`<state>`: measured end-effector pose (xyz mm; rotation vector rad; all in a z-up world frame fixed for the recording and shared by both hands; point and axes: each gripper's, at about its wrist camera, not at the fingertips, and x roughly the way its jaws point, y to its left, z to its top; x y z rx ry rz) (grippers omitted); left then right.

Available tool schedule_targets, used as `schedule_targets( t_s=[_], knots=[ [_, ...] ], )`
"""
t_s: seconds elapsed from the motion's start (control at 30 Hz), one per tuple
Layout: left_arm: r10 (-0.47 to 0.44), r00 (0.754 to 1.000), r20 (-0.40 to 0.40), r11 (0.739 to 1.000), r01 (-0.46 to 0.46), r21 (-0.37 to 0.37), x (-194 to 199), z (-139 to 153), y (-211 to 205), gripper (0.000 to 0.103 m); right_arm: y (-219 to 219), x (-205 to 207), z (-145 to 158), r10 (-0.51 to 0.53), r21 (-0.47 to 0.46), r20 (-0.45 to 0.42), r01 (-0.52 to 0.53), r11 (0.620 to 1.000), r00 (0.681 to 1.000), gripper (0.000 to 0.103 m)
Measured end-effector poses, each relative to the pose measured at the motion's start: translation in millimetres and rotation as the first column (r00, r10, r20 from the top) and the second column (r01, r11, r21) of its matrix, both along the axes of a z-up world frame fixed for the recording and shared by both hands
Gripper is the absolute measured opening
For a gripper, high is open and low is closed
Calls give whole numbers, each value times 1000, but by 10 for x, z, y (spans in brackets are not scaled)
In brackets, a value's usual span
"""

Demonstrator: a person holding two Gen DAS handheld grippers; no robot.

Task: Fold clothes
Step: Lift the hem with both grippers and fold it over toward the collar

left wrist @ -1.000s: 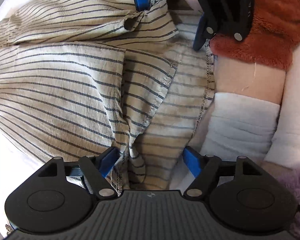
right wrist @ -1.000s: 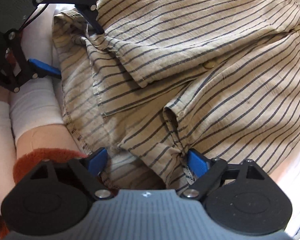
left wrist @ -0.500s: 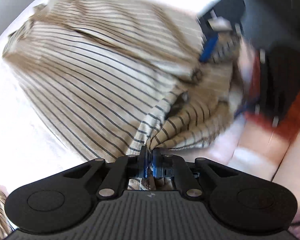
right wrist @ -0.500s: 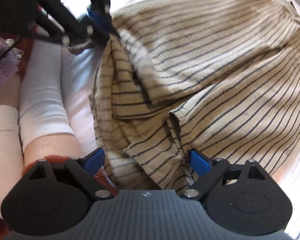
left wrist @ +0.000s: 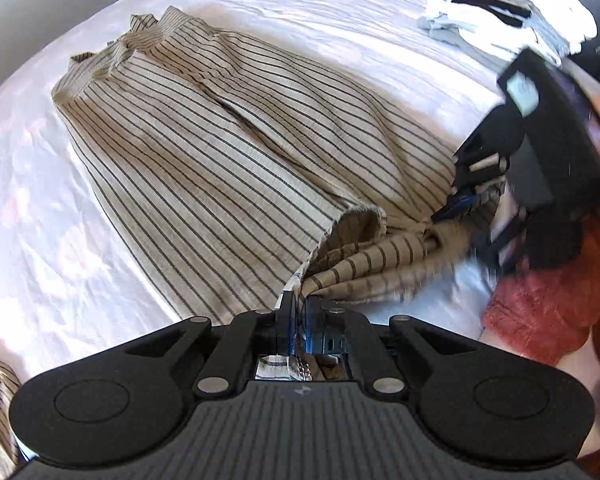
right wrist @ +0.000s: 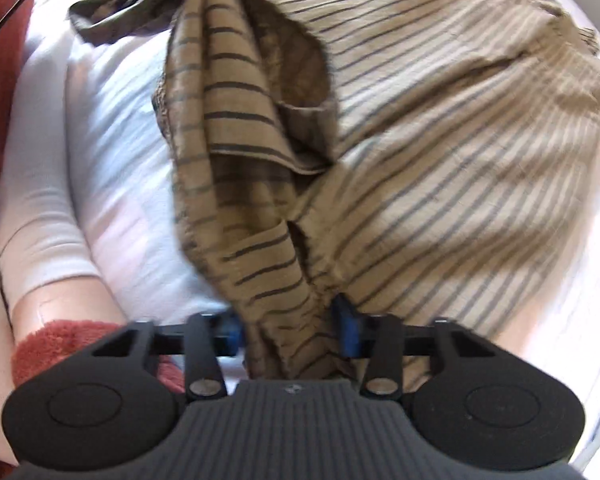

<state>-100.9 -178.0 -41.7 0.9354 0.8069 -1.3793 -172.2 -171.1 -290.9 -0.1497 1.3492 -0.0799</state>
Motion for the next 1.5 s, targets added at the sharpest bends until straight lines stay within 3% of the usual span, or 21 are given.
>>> schedule_targets(
  t_s=[0.03,0.2,0.37,0.53,0.73,0.97,1.3,1.4,1.47,1.5],
  knots=[
    [-12,1000,14,1000,12,-3,-20,8,24,3,29,-36,18,-10,-25,4,10,1000,1000,8],
    [-73,991,117,997,76,-20,-91,91,1,3,220,-198,225,-1,-117,70,9,993,998,5],
    [-94,968,232,994,106,-37,-28,335,-192,3,-472,-358,664,50,-254,117,-19,967,992,4],
    [-83,948,308,995,97,-31,207,516,-533,3,-752,-100,1007,97,-369,135,-41,929,986,4],
    [-25,944,330,998,41,-41,684,562,-963,2,-1217,346,1201,121,-447,116,-57,893,986,4],
    [-12,952,307,1000,18,-19,1209,301,-1590,2,-1935,881,1046,76,-431,134,-11,902,988,3],
    [52,983,177,998,-59,30,1870,-153,-2044,3,-2635,1409,377,56,-362,192,18,932,980,4],
    [121,977,176,993,-119,-18,2003,-218,-2011,16,-2742,1488,236,35,-378,206,46,925,978,17],
    [177,970,169,984,-170,-58,2096,-218,-1946,27,-2806,1487,221,10,-397,240,89,913,971,41],
    [204,964,169,978,-194,-74,2131,-203,-1901,30,-2839,1477,231,-7,-403,261,116,908,965,44]
  ],
)
